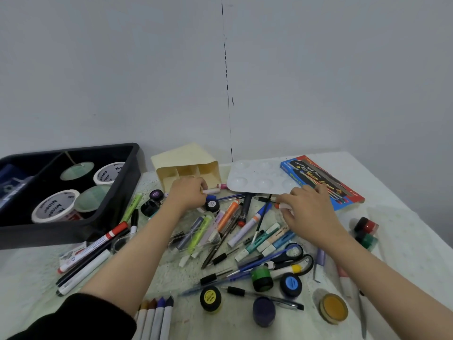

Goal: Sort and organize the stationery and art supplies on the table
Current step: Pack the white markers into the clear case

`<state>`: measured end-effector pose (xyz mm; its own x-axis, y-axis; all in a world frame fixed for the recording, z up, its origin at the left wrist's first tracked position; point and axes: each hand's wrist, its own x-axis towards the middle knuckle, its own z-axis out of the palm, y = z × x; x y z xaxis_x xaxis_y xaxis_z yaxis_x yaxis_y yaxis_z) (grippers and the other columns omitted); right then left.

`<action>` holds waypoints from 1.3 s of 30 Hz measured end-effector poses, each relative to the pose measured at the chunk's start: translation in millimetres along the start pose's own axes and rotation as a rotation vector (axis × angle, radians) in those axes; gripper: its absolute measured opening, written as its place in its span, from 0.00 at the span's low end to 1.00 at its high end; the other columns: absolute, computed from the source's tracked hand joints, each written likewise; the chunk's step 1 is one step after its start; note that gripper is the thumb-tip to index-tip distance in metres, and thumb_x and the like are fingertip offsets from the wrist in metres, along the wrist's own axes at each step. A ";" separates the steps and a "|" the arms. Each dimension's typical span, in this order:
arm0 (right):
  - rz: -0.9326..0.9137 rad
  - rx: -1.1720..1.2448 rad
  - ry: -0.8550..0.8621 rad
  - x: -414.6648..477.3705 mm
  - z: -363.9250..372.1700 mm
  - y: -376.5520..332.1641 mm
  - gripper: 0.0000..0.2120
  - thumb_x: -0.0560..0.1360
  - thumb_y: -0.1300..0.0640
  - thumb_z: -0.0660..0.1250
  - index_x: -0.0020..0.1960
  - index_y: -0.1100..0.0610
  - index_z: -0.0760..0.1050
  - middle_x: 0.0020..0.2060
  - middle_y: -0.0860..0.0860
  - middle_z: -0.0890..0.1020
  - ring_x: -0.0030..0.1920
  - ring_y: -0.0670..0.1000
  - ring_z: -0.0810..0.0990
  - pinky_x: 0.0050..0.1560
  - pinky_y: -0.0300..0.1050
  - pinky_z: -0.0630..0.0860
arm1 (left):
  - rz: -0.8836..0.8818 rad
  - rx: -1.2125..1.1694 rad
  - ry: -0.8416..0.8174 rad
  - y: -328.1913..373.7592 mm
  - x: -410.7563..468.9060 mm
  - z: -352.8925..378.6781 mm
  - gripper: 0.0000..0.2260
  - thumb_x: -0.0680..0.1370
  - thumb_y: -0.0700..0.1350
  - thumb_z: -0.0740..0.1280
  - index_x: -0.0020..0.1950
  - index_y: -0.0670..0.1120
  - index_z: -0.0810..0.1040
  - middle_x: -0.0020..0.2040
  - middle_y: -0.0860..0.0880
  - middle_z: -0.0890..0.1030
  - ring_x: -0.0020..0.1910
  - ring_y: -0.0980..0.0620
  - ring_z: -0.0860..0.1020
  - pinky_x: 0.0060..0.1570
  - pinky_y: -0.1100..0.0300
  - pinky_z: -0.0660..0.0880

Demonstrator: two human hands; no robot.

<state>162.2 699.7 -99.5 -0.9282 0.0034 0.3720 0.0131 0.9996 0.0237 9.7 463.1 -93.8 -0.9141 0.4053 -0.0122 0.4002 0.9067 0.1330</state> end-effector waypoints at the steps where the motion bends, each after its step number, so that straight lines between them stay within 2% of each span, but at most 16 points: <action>1: 0.016 -0.011 -0.014 -1.4 -2.9 -1.2 0.06 0.73 0.54 0.67 0.48 0.49 0.82 0.36 0.48 0.80 0.41 0.54 0.76 0.45 0.48 0.54 | -0.005 -0.008 0.007 -1.0 -0.7 0.4 0.12 0.75 0.44 0.64 0.58 0.50 0.77 0.54 0.51 0.78 0.53 0.51 0.74 0.46 0.60 0.68; 5: 0.091 -0.032 0.023 -9.3 -12.6 -8.0 0.07 0.77 0.52 0.63 0.48 0.50 0.80 0.38 0.46 0.81 0.42 0.52 0.75 0.47 0.48 0.54 | -0.040 -0.171 0.004 -5.8 -2.3 6.8 0.05 0.76 0.43 0.65 0.50 0.50 0.76 0.52 0.51 0.78 0.49 0.52 0.73 0.48 0.57 0.71; 9: 0.146 0.048 -0.014 -14.2 -19.4 -23.6 0.08 0.79 0.52 0.57 0.54 0.49 0.74 0.44 0.45 0.79 0.47 0.51 0.74 0.48 0.47 0.54 | -0.062 -0.329 -0.017 -10.5 -6.1 8.5 0.06 0.75 0.42 0.67 0.51 0.50 0.74 0.49 0.51 0.78 0.48 0.51 0.75 0.50 0.57 0.72; 11: 0.168 0.069 0.002 -17.0 -23.2 -33.6 0.07 0.79 0.52 0.58 0.54 0.49 0.73 0.43 0.45 0.79 0.47 0.51 0.74 0.46 0.47 0.53 | -0.077 -0.394 -0.017 -12.8 -7.3 7.8 0.06 0.75 0.41 0.67 0.50 0.50 0.75 0.49 0.50 0.79 0.48 0.51 0.75 0.51 0.57 0.73; 14: 0.179 0.131 0.021 -23.4 -25.5 -49.7 0.05 0.77 0.54 0.60 0.52 0.49 0.73 0.43 0.44 0.79 0.46 0.51 0.75 0.45 0.45 0.52 | -0.067 -0.412 -0.014 -14.7 -10.0 5.7 0.06 0.75 0.40 0.67 0.47 0.50 0.77 0.47 0.49 0.79 0.45 0.51 0.76 0.44 0.59 0.72; 16: 0.194 0.168 0.046 -27.8 -26.7 -60.8 0.04 0.76 0.55 0.63 0.50 0.49 0.74 0.42 0.44 0.79 0.46 0.51 0.75 0.45 0.45 0.54 | -0.051 -0.482 0.013 -16.4 -13.1 3.6 0.06 0.76 0.39 0.66 0.49 0.49 0.78 0.46 0.49 0.79 0.43 0.53 0.75 0.41 0.61 0.70; 18: 0.207 0.188 0.072 -32.6 -27.8 -72.0 0.04 0.75 0.56 0.64 0.49 0.48 0.74 0.40 0.42 0.75 0.44 0.49 0.73 0.46 0.45 0.55 | -0.035 -0.600 0.060 -17.6 -19.4 -1.0 0.08 0.76 0.38 0.66 0.53 0.46 0.80 0.46 0.49 0.78 0.42 0.54 0.74 0.39 0.63 0.70; 20: 0.216 0.244 0.080 -37.6 -30.7 -83.9 0.05 0.74 0.57 0.66 0.47 0.48 0.74 0.39 0.42 0.73 0.44 0.48 0.73 0.46 0.45 0.58 | -0.027 -0.735 0.110 -18.0 -29.4 -7.9 0.07 0.75 0.38 0.68 0.52 0.46 0.80 0.43 0.50 0.78 0.42 0.53 0.75 0.42 0.63 0.73; 22: 0.221 0.349 0.061 -44.5 -32.4 -96.3 0.06 0.75 0.58 0.65 0.49 0.48 0.73 0.40 0.43 0.74 0.45 0.47 0.74 0.46 0.45 0.65 | -0.023 -0.900 0.114 -18.7 -44.3 -15.9 0.07 0.75 0.38 0.69 0.50 0.48 0.80 0.40 0.50 0.78 0.40 0.54 0.75 0.42 0.64 0.74; 24: 0.233 0.470 0.073 -54.8 -33.6 -110.5 0.08 0.76 0.59 0.63 0.53 0.49 0.73 0.43 0.44 0.77 0.44 0.46 0.74 0.46 0.44 0.72 | -0.001 -1.099 0.051 -22.1 -62.9 -22.5 0.07 0.75 0.35 0.69 0.48 0.46 0.80 0.41 0.50 0.80 0.40 0.54 0.76 0.42 0.66 0.74; 27: 0.245 0.602 0.109 -72.0 -37.3 -136.7 0.14 0.77 0.57 0.63 0.62 0.48 0.70 0.45 0.42 0.76 0.44 0.42 0.74 0.41 0.31 0.68 | 0.001 -1.394 -0.065 -34.5 -96.3 -28.0 0.08 0.75 0.32 0.66 0.48 0.44 0.81 0.42 0.46 0.83 0.41 0.51 0.80 0.42 0.62 0.77; 29: 0.234 0.681 0.096 -80.6 -41.0 -156.7 0.14 0.78 0.55 0.63 0.62 0.45 0.69 0.47 0.39 0.76 0.43 0.40 0.75 0.40 0.28 0.67 | -0.001 -1.489 -0.103 -46.7 -121.2 -30.5 0.10 0.76 0.31 0.63 0.49 0.42 0.80 0.42 0.46 0.84 0.41 0.53 0.82 0.43 0.62 0.79; 30: 0.230 0.726 0.081 -83.5 -42.8 -166.6 0.13 0.78 0.55 0.63 0.60 0.43 0.69 0.45 0.38 0.76 0.41 0.40 0.75 0.38 0.29 0.68 | 0.019 -1.512 -0.117 -54.0 -133.2 -31.5 0.10 0.76 0.31 0.62 0.49 0.42 0.81 0.42 0.46 0.83 0.40 0.53 0.81 0.43 0.62 0.79; 32: 0.235 0.857 0.048 -87.4 -45.3 -186.2 0.13 0.77 0.57 0.64 0.55 0.41 0.68 0.41 0.44 0.78 0.38 0.44 0.77 0.35 0.34 0.72 | 0.067 -1.524 -0.152 -71.0 -157.3 -32.5 0.12 0.77 0.30 0.60 0.51 0.42 0.81 0.39 0.48 0.81 0.37 0.54 0.78 0.40 0.63 0.78; 35: 0.279 1.018 0.011 -91.2 -42.7 -216.5 0.14 0.75 0.62 0.66 0.52 0.44 0.71 0.36 0.49 0.77 0.35 0.45 0.77 0.34 0.34 0.72 | 0.054 -1.340 -0.153 -97.5 -191.2 -30.9 0.14 0.77 0.31 0.61 0.56 0.45 0.80 0.33 0.52 0.76 0.33 0.57 0.74 0.39 0.64 0.75; 39: 0.325 1.181 -0.053 -94.3 -36.4 -257.7 0.13 0.74 0.65 0.67 0.49 0.47 0.73 0.32 0.48 0.76 0.31 0.42 0.73 0.34 0.31 0.69 | -0.012 -1.157 -0.099 -125.2 -228.8 -25.2 0.09 0.75 0.33 0.66 0.50 0.45 0.78 0.30 0.52 0.77 0.31 0.59 0.75 0.36 0.66 0.73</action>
<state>259.9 440.8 -107.0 -0.9590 0.2307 0.1643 -0.0722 0.3619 -0.9294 167.2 253.9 -82.7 -0.8882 0.4506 -0.0901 0.0462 0.2826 0.9581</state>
